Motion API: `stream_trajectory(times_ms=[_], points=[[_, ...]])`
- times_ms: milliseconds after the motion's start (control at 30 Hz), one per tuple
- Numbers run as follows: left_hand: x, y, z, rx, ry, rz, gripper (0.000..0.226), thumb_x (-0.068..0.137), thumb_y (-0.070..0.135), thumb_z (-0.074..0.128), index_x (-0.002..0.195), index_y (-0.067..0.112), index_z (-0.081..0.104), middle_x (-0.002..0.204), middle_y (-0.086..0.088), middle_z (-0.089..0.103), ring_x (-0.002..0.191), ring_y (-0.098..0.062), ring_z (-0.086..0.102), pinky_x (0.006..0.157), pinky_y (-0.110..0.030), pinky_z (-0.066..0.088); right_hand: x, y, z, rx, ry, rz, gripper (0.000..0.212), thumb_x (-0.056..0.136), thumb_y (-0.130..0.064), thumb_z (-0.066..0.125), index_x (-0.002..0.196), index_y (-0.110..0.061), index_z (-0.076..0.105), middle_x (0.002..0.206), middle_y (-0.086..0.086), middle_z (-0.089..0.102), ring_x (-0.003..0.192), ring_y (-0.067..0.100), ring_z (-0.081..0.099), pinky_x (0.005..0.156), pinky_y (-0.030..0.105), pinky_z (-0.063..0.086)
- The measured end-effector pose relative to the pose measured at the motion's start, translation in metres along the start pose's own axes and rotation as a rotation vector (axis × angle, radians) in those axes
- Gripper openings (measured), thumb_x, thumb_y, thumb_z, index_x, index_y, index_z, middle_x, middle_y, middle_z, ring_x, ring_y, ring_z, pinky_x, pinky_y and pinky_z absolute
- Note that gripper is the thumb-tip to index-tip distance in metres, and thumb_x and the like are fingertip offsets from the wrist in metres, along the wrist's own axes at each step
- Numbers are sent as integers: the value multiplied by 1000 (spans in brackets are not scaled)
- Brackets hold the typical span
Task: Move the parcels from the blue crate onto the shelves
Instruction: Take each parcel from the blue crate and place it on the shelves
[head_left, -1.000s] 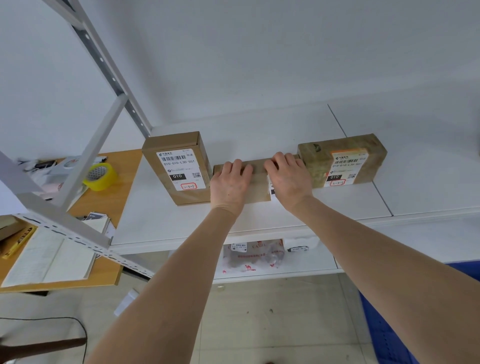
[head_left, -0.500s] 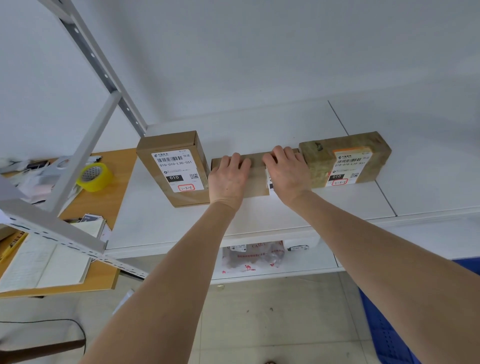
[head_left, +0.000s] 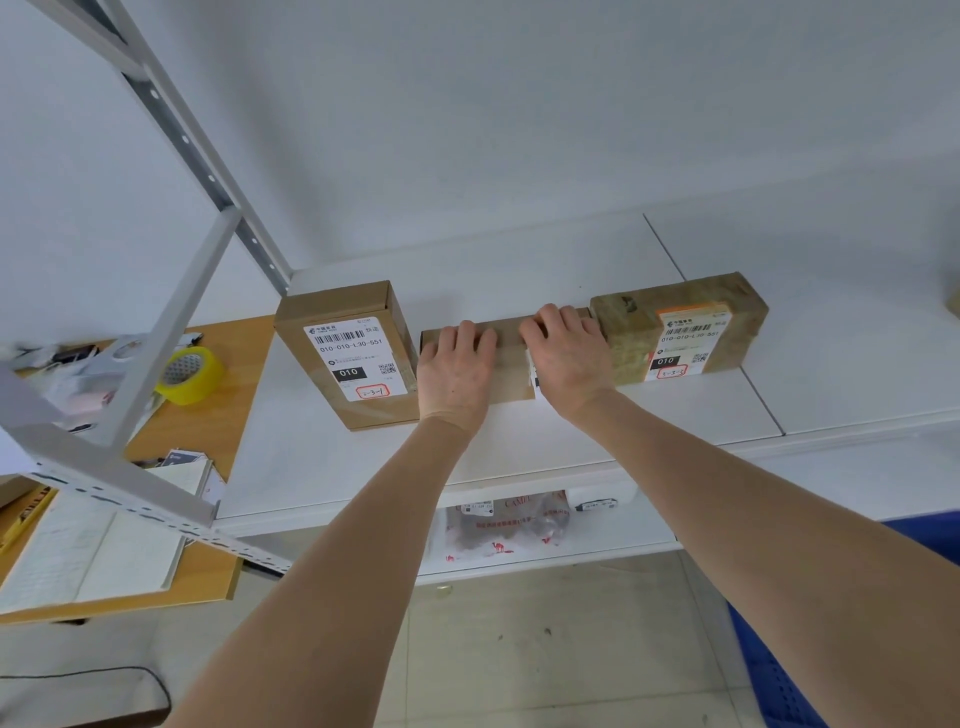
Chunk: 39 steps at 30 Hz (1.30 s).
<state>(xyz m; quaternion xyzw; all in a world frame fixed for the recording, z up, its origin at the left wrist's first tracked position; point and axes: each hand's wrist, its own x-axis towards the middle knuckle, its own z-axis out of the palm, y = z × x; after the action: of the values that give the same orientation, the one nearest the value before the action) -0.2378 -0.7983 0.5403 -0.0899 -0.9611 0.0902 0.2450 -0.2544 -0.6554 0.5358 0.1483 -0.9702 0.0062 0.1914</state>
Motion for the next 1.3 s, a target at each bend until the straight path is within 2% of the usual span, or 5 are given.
stream_trajectory(times_ms=[167,267,600,833,1300], points=[[1,-3,-16,-47,-231,20,43,85,12,54,128,16,48,121,-6,49,109,-25,50,90,-32,40,-5,1,-18,3,-91,6,50,65,-9,74,112,-13,58,113,7,54,103,28,54,82,37,43],[4,-2,-26,-79,-298,1,48,88,13,50,135,15,38,130,-7,40,119,-25,42,97,-33,37,-8,4,-28,24,-163,49,48,80,-9,60,127,-14,47,128,6,45,118,28,44,89,36,37],[1,3,-55,-91,-419,-13,51,87,12,55,135,13,37,132,-9,39,120,-25,43,89,-33,42,-18,18,-54,36,-254,121,57,81,-10,61,133,-18,38,133,5,38,123,26,37,97,33,34],[8,35,-80,-261,-380,139,47,89,14,51,135,17,39,131,-4,39,121,-22,43,66,-31,40,-49,41,-78,102,-241,210,57,89,-14,53,141,-17,31,139,6,35,126,26,38,99,37,36],[-13,227,-92,-293,-483,439,50,91,14,50,138,12,36,137,-9,36,124,-25,40,83,-35,47,-199,179,-101,-38,-453,491,45,93,-32,50,136,-21,42,139,7,32,126,25,35,98,34,38]])
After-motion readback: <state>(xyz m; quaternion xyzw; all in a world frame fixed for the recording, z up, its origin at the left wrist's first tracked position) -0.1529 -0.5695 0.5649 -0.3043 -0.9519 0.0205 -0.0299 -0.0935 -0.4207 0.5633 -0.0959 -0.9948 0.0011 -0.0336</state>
